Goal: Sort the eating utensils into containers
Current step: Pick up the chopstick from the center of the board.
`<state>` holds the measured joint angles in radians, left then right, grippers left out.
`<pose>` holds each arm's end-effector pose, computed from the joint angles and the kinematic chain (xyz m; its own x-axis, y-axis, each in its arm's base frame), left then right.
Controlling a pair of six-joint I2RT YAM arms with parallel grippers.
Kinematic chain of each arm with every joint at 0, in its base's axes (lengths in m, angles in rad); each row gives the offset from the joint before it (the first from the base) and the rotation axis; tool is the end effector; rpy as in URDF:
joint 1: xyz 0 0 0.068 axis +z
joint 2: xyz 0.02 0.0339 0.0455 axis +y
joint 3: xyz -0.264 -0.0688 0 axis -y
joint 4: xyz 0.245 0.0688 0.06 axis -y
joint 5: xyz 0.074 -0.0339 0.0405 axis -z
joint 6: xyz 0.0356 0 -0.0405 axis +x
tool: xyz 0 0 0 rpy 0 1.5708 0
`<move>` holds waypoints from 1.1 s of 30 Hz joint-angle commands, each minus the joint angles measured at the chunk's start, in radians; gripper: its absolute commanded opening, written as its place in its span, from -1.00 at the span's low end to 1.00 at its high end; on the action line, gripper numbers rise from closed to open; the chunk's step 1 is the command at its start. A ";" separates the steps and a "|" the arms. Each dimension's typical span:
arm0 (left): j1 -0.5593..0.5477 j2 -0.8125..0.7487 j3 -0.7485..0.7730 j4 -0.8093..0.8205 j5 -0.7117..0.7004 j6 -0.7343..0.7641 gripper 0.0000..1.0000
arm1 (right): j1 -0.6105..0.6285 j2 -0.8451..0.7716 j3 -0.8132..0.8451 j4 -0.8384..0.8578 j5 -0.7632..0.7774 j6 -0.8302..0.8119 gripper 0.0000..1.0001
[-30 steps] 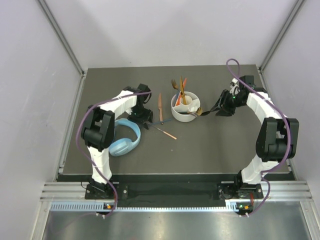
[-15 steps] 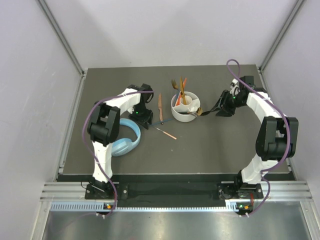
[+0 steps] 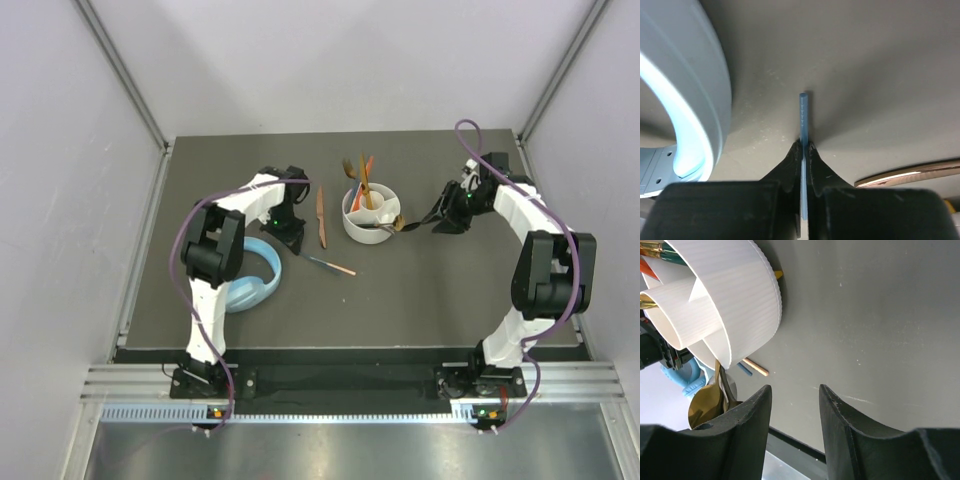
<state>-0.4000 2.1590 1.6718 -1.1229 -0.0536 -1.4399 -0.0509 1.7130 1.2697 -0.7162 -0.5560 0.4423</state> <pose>0.3754 -0.1566 0.1620 -0.5076 -0.8603 -0.0479 -0.8615 0.5057 0.0459 0.3467 0.0012 0.2284 -0.8990 0.4098 -0.1543 0.2404 0.7564 0.6083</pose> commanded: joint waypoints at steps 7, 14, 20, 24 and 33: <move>0.033 0.081 0.221 -0.006 0.018 0.194 -1.00 | -0.010 0.019 0.051 0.034 -0.022 0.010 -0.14; 0.046 0.076 0.353 -0.015 0.109 0.318 -1.00 | -0.010 0.031 0.051 0.040 -0.018 0.016 -0.14; 0.043 0.001 0.506 0.058 0.117 0.548 -1.00 | -0.010 0.048 0.049 0.038 -0.002 0.012 -0.14; 0.032 -0.076 0.526 0.172 0.032 0.683 -1.00 | -0.010 0.059 0.062 0.034 0.001 0.013 -0.14; 0.009 -0.030 0.696 0.420 -0.011 0.995 -1.00 | -0.009 0.068 0.083 0.014 -0.001 0.022 -0.14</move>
<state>-0.3782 2.1315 2.2723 -0.8951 -0.0544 -0.6182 -0.0551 1.7779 1.3128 -0.6998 -0.5571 0.4580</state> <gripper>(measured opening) 0.024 0.433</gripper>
